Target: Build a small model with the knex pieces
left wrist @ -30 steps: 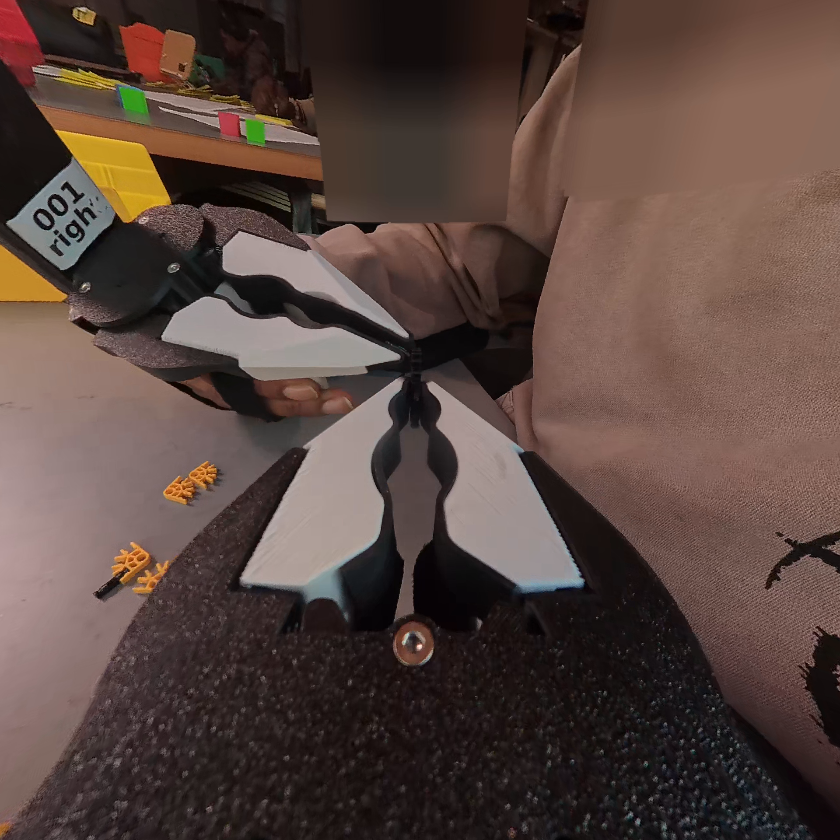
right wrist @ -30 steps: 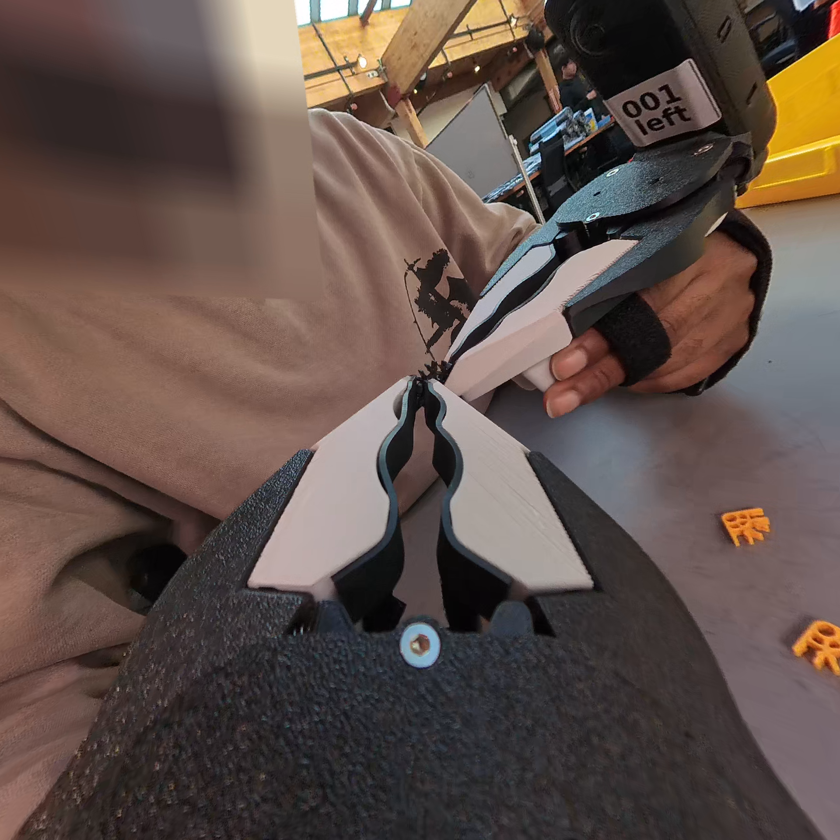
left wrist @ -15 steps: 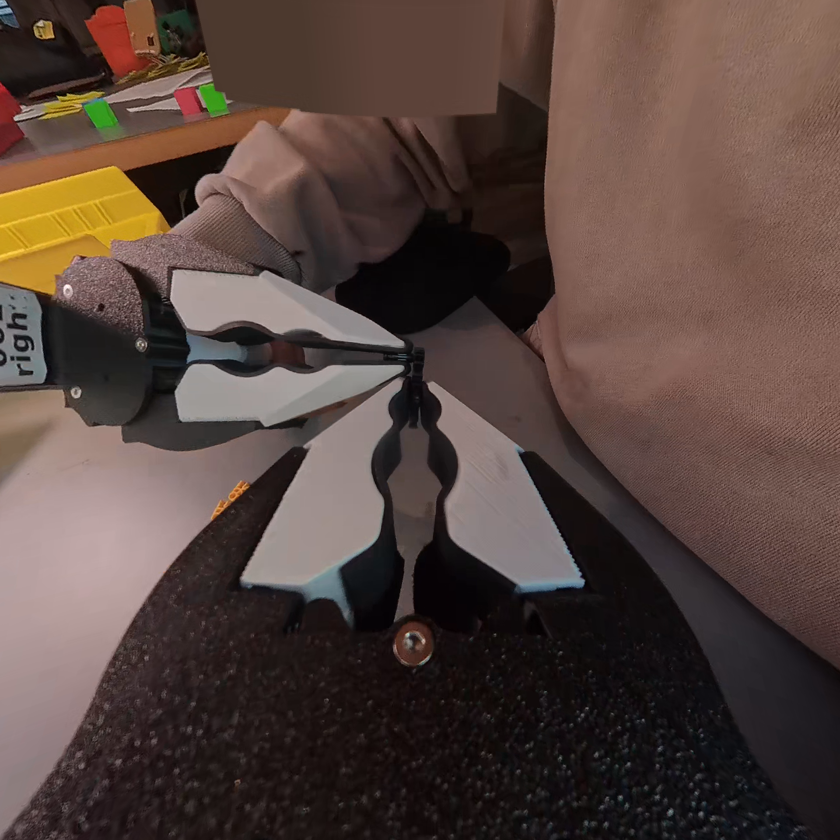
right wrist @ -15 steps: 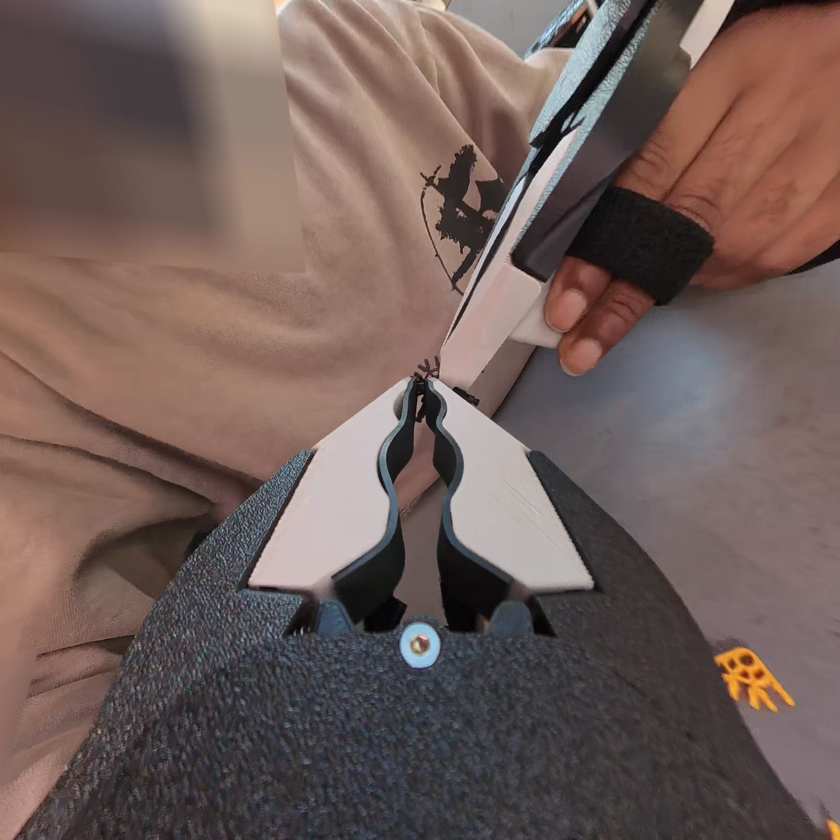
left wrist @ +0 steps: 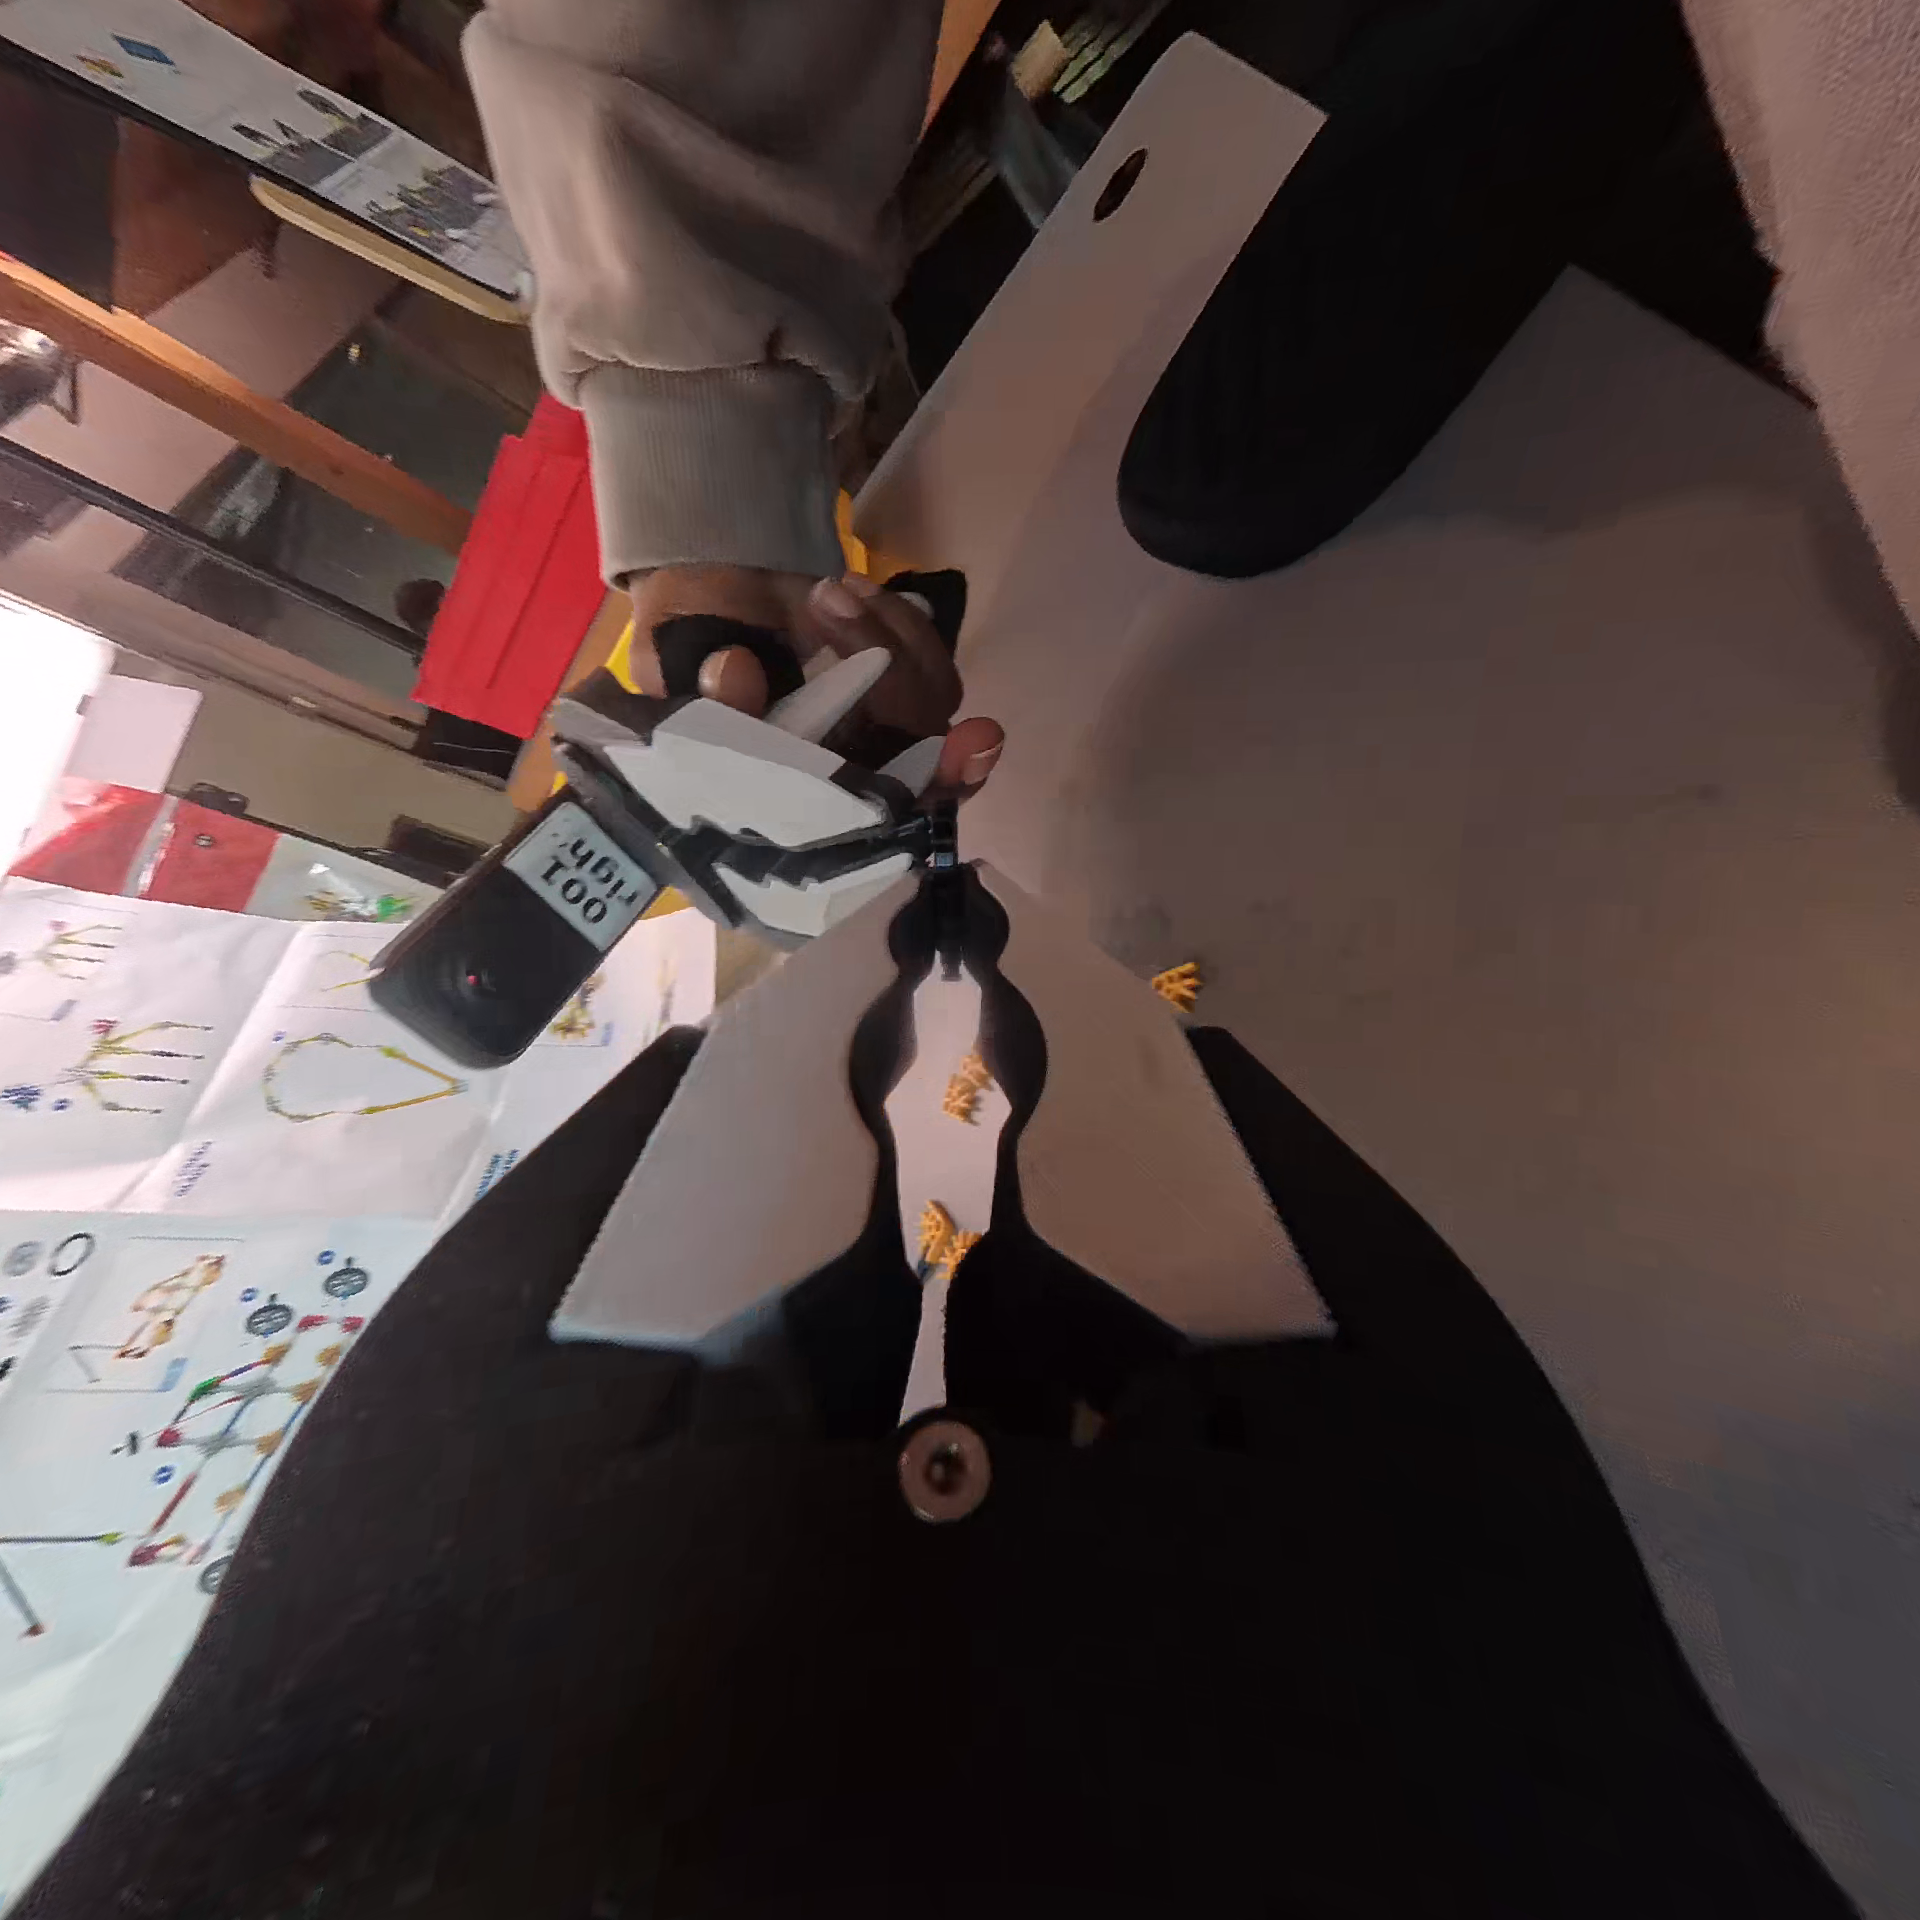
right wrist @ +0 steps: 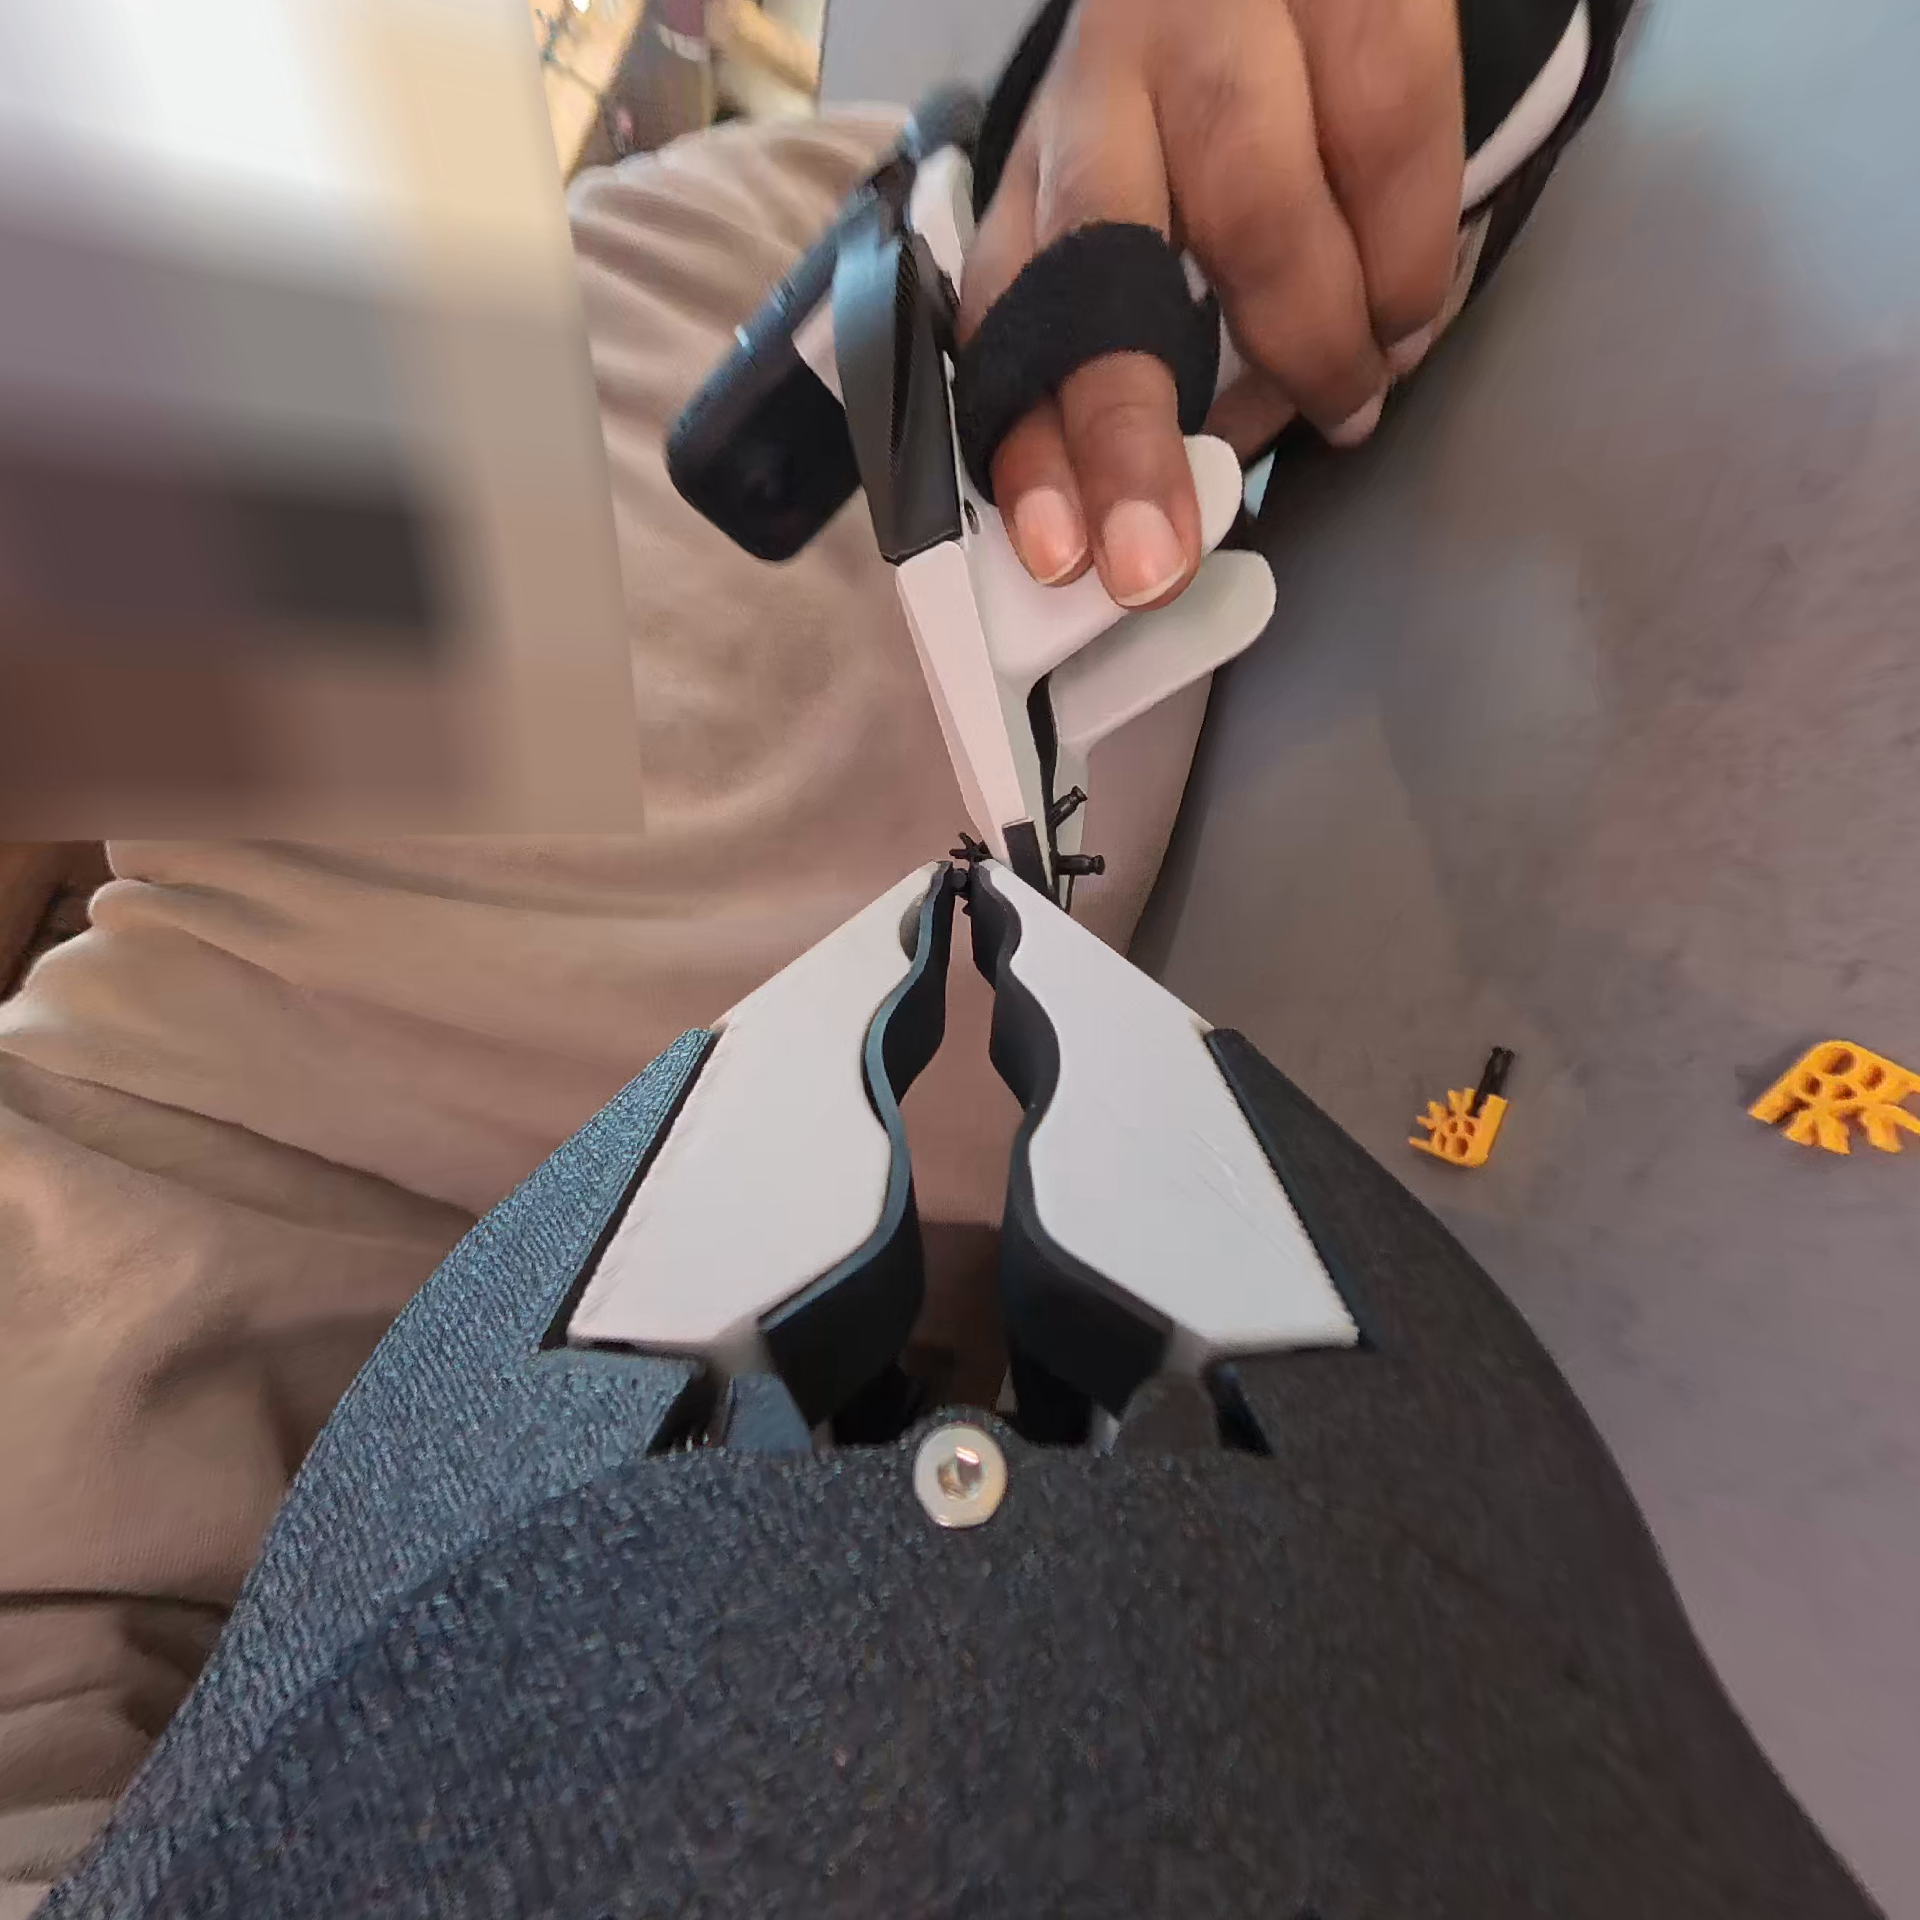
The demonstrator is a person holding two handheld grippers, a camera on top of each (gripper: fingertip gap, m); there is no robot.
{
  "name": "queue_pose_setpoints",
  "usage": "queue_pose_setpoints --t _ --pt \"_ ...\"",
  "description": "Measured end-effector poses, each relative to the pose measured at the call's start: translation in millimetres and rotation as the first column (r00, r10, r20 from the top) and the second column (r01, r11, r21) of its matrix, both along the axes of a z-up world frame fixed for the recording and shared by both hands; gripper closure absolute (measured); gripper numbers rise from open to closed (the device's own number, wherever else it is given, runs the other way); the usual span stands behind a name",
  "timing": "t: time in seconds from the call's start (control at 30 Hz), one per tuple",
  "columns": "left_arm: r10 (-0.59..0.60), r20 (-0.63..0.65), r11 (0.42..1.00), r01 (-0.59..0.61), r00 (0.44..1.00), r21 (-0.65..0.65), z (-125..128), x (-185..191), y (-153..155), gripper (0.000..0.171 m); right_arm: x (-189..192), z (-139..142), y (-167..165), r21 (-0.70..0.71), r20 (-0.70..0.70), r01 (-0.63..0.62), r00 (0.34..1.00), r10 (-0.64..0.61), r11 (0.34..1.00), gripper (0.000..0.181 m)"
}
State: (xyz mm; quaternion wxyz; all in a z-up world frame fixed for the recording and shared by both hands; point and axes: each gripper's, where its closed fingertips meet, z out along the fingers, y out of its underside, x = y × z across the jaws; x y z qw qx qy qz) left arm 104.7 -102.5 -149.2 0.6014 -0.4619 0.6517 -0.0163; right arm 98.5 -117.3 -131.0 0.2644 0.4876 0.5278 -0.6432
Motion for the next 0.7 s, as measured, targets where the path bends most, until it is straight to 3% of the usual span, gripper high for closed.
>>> queue_pose_setpoints --t 0.07,0.2,0.3,0.37,0.47,0.53,0.6,0.63,0.7 --pt "0.034 0.028 0.999 -0.034 0.999 0.017 5.1 -1.5 4.9 0.169 -0.8 5.6 4.3 -0.007 -0.072 0.097 0.993 -0.097 0.995 0.181" --pt "0.047 0.164 0.993 -0.029 0.985 -0.111 17.9 -8.0 10.9 0.169 -0.8 22.0 8.4 -0.023 -0.265 0.301 0.918 -0.296 0.953 0.18" --pt "0.05 0.225 0.975 0.001 0.973 -0.222 15.5 -12.0 15.1 0.169 -0.9 26.8 12.4 0.081 -0.405 0.444 0.833 -0.377 0.893 0.18" --pt "0.09 0.266 0.95 -0.003 0.96 -0.313 13.5 -17.5 22.4 0.168 -3.2 26.5 27.0 0.177 -0.462 0.58 0.763 -0.453 0.795 0.181" --pt "0.199 0.342 0.873 -0.007 0.918 -0.488 12.9 -28.7 36.6 0.168 7.2 13.6 62.8 0.452 -0.524 0.712 0.699 -0.486 0.537 0.18" --pt "0.273 0.407 0.813 0.017 0.872 -0.581 17.7 -37.9 46.4 0.168 27.2 36.2 96.8 0.495 -0.585 0.79 0.611 -0.534 0.362 0.18" --pt "0.326 0.412 0.717 0.061 0.851 -0.694 11.5 -42.9 52.5 0.168 60.2 64.9 150.1 0.524 -0.656 0.846 0.475 -0.586 0.099 0.18" --pt "0.33 0.418 0.657 0.112 0.846 -0.745 8.4 -42.5 51.1 0.168 81.7 74.7 178.1 0.549 -0.682 0.835 0.423 -0.597 -0.036 0.18" --pt "0.324 0.46 0.57 0.217 0.827 -0.792 9.7 -40.9 47.1 0.168 126.3 79.7 228.6 0.617 -0.679 0.755 0.367 -0.636 -0.223 0.18"
